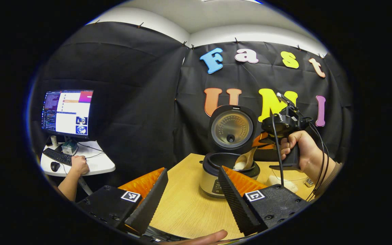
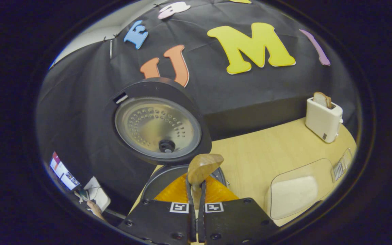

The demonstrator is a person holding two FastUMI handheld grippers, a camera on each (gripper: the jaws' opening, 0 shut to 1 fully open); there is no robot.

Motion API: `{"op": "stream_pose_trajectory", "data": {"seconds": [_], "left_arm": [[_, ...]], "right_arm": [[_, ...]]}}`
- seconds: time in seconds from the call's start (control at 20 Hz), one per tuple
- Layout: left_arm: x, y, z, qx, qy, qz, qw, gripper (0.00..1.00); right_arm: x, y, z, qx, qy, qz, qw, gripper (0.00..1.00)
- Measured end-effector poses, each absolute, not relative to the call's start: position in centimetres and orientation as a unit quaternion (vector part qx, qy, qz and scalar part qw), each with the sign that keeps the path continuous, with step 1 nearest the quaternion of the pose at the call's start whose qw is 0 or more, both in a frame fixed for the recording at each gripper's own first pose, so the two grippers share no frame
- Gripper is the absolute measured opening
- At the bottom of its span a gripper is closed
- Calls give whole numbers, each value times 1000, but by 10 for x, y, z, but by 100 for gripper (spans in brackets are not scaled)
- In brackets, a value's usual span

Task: Close the left gripper, press the button to open the rice cooker; take a wooden spoon from the chopstick holder with the right hand, scoop a spoonful of rice and pour it into the rice cooker, then put the wooden spoon back into the chopstick holder.

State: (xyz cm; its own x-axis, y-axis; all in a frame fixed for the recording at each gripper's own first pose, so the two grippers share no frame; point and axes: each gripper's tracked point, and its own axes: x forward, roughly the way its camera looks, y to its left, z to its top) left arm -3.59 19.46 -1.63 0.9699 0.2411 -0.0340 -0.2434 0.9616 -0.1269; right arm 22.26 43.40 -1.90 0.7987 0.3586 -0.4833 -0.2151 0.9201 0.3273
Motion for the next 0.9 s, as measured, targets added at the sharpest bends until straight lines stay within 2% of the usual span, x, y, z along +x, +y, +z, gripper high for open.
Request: {"op": "stream_pose_trajectory", "data": {"seconds": [0.2, 0.45, 0.7, 0.9], "left_arm": [[-35, 197, -17, -68, 11, 124, 990, 95], [-34, 198, -18, -80, 10, 116, 990, 95], [-34, 186, -17, -73, 12, 100, 992, 97], [-34, 178, -14, -64, 6, 85, 994, 97]], "right_arm": [[218, 442, -19, 59, 253, 158, 953, 2], [210, 454, 24, -54, 156, 162, 973, 3], [200, 473, 31, -139, 113, 167, 970, 3], [193, 476, 56, -202, 53, 147, 967, 2]]}}
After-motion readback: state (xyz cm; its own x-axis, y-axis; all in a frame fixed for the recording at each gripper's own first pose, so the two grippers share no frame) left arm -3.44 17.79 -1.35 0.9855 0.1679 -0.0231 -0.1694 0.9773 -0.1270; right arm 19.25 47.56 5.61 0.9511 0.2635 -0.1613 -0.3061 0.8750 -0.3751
